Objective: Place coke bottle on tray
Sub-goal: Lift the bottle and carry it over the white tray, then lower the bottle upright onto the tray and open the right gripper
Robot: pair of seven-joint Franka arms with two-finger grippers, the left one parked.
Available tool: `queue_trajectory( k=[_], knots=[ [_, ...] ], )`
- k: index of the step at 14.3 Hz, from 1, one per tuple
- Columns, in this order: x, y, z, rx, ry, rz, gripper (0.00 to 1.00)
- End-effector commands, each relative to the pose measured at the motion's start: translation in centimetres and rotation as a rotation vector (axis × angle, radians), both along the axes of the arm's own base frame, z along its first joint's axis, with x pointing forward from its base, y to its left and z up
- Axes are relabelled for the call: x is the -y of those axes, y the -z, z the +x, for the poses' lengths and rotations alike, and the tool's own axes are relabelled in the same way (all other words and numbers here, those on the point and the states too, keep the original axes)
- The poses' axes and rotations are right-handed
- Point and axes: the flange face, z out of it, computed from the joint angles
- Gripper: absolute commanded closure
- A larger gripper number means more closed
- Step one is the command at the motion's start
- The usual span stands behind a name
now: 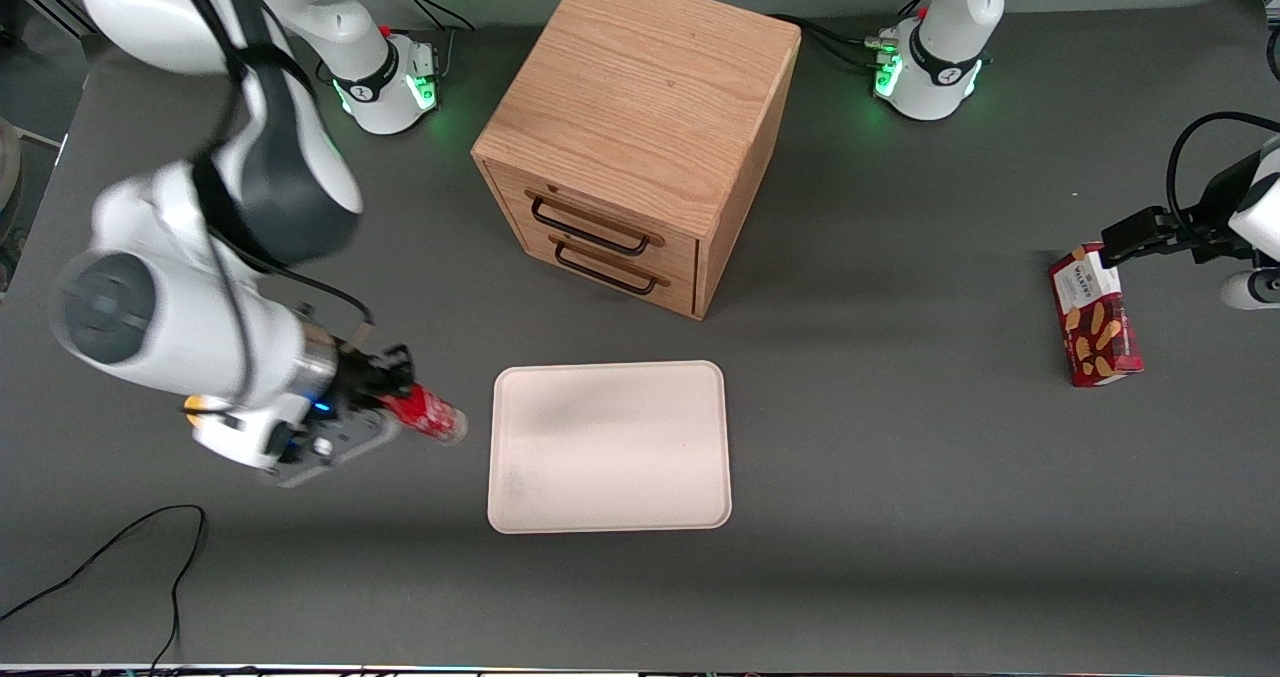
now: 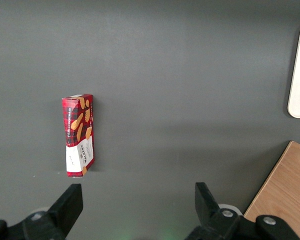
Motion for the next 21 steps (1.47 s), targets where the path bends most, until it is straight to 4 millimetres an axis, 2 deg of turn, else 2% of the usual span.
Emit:
queue_trajectory(
  k=[1, 4, 11, 13, 14, 15, 16, 17, 19, 21],
  knots=[
    [-3.7, 3.0, 1.1, 0.046, 0.027, -0.025, 0.96],
    [-6.6, 7.0, 1.2, 0.076, 0.048, -0.059, 0.94],
    [-7.3, 12.5, 2.2, 0.130, 0.061, -0.028, 0.83],
    [-7.2, 13.0, 2.5, 0.145, 0.075, -0.017, 0.69],
    [-7.2, 13.4, 2.5, 0.143, 0.086, -0.016, 0.52],
    [-7.2, 13.5, 2.7, 0.156, 0.099, -0.006, 0.48],
    [-7.3, 13.5, 2.9, 0.171, 0.105, 0.005, 0.34],
    [-7.4, 14.1, 2.8, 0.166, 0.116, 0.009, 0.01],
    [-7.3, 14.2, 2.8, 0.170, 0.168, 0.011, 0.00],
    [-7.1, 13.3, 2.9, 0.181, 0.177, 0.017, 0.00]
  ],
)
